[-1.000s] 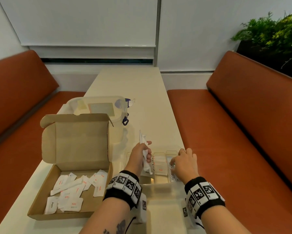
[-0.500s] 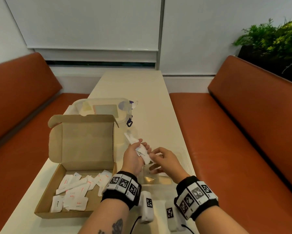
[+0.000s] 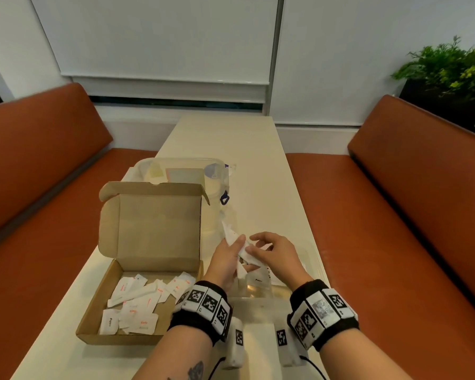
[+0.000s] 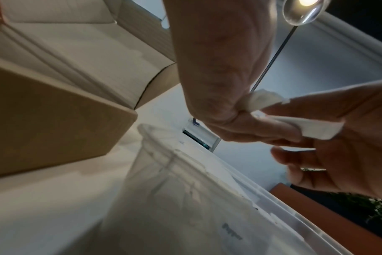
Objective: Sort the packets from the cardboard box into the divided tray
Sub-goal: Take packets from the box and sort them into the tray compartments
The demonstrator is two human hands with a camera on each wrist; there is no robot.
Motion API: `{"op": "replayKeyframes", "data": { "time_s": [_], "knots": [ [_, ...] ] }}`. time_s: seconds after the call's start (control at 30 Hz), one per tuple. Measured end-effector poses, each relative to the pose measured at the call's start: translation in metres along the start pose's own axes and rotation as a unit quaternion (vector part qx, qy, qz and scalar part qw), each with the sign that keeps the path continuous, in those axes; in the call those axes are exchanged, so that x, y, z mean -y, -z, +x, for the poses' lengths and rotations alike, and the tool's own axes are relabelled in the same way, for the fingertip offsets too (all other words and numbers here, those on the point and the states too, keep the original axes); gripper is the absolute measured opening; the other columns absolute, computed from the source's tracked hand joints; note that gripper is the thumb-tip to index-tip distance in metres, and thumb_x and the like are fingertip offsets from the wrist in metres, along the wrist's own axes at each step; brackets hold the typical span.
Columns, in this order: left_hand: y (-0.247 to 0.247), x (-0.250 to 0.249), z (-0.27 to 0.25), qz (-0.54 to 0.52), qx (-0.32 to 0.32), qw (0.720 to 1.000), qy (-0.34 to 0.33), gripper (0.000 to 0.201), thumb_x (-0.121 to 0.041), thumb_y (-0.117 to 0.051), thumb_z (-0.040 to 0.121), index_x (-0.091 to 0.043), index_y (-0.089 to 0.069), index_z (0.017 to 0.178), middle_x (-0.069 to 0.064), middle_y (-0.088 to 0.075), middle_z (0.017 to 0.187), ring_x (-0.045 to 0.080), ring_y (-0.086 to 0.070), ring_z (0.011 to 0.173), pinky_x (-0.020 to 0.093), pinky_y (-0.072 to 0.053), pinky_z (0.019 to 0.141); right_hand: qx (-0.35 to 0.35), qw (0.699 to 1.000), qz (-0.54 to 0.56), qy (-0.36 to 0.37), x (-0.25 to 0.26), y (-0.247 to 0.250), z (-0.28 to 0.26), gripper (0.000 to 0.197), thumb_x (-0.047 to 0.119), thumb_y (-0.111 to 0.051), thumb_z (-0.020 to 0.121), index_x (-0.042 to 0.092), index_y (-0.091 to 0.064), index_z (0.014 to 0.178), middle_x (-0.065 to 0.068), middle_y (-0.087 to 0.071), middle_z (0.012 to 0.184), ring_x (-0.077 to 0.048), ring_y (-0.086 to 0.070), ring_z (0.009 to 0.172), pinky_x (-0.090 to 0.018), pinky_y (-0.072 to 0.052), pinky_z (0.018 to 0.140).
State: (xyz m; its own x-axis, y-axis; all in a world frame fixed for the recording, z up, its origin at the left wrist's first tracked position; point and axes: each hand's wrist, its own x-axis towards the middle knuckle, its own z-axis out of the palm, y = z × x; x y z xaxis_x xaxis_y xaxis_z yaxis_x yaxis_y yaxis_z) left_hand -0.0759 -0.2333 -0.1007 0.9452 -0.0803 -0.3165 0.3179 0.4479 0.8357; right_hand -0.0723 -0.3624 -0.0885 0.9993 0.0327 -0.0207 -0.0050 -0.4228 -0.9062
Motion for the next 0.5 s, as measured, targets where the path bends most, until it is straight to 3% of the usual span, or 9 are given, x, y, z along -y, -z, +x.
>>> {"op": "replayKeyframes", "data": {
  "time_s": [0.07,0.13,0.2,0.27,0.3,0.37,0.43,0.5],
  "knots": [
    [-0.002,-0.001,0.000,0.012,0.007,1.000,-0.005,0.024,-0.018,-0.048,0.099,-0.009,-0.051,0.122,0.025,-0.063,0.119,0.035,-0.065,0.106,0.056,-0.051,0.091,0.018,1.000,0.022,-0.009,0.000,-0.003,0.001,0.012,0.019,-0.075,0.078,0.024,-0.068,0.086,0.007,-0.062,0.078,-0.002,-0.053,0.062,-0.006,-0.040,0.055],
    [-0.004,-0.003,0.001,0.026,0.012,1.000,-0.008,0.026,-0.021,-0.050,0.098,-0.008,-0.053,0.120,0.025,-0.063,0.118,0.037,-0.063,0.107,0.055,-0.050,0.094,-0.011,0.997,0.074,-0.031,-0.003,-0.003,0.002,0.008,0.011,-0.075,0.077,0.012,-0.070,0.084,0.000,-0.064,0.076,-0.010,-0.059,0.068,-0.015,-0.047,0.064],
    [-0.004,-0.004,0.001,0.041,0.031,0.999,-0.015,0.026,-0.015,-0.055,0.095,-0.008,-0.055,0.120,0.021,-0.066,0.115,0.030,-0.068,0.099,0.043,-0.058,0.080,-0.039,0.990,0.130,-0.045,-0.003,0.000,0.002,0.010,0.009,-0.075,0.078,0.002,-0.070,0.083,-0.012,-0.067,0.077,-0.020,-0.063,0.073,-0.027,-0.052,0.070],
    [-0.004,-0.002,0.002,0.054,0.029,0.998,-0.026,0.023,-0.005,-0.061,0.090,-0.007,-0.058,0.113,0.018,-0.068,0.106,0.025,-0.070,0.089,0.034,-0.059,0.067,-0.051,0.986,0.149,-0.054,-0.004,0.005,0.002,0.010,0.011,-0.074,0.078,0.002,-0.071,0.077,-0.012,-0.070,0.075,-0.019,-0.063,0.070,-0.024,-0.051,0.064],
    [-0.003,-0.001,0.003,0.058,0.015,0.998,-0.034,0.018,-0.002,-0.062,0.088,-0.006,-0.058,0.106,0.017,-0.068,0.100,0.026,-0.070,0.086,0.036,-0.060,0.066,-0.050,0.986,0.148,-0.061,-0.004,0.007,0.001,0.009,0.012,-0.074,0.079,0.005,-0.071,0.073,-0.007,-0.069,0.071,-0.014,-0.061,0.066,-0.019,-0.048,0.059],
    [-0.002,0.001,0.007,0.071,-0.027,0.996,-0.053,0.012,0.000,-0.063,0.087,-0.006,-0.055,0.092,0.016,-0.062,0.090,0.028,-0.066,0.083,0.045,-0.059,0.076,-0.032,0.985,0.148,-0.082,-0.005,0.010,-0.001,0.015,0.013,-0.072,0.080,0.012,-0.068,0.065,0.002,-0.065,0.066,-0.009,-0.054,0.061,-0.016,-0.042,0.053],
    [-0.003,0.003,0.012,0.106,-0.056,0.990,-0.069,0.014,0.000,-0.066,0.085,-0.008,-0.054,0.087,0.015,-0.060,0.084,0.030,-0.062,0.081,0.049,-0.055,0.081,-0.004,0.982,0.154,-0.106,-0.006,0.014,-0.002,0.017,0.015,-0.072,0.080,0.012,-0.067,0.065,0.002,-0.062,0.065,-0.010,-0.051,0.061,-0.017,-0.041,0.055],
    [-0.005,0.005,0.015,0.137,-0.070,0.985,-0.082,0.014,-0.002,-0.068,0.083,-0.010,-0.056,0.084,0.012,-0.061,0.076,0.025,-0.062,0.069,0.040,-0.056,0.067,0.027,0.984,0.130,-0.118,-0.009,0.017,-0.004,0.017,0.017,-0.073,0.081,0.009,-0.067,0.067,0.001,-0.062,0.065,-0.012,-0.051,0.064,-0.020,-0.042,0.058]
  ]
}}
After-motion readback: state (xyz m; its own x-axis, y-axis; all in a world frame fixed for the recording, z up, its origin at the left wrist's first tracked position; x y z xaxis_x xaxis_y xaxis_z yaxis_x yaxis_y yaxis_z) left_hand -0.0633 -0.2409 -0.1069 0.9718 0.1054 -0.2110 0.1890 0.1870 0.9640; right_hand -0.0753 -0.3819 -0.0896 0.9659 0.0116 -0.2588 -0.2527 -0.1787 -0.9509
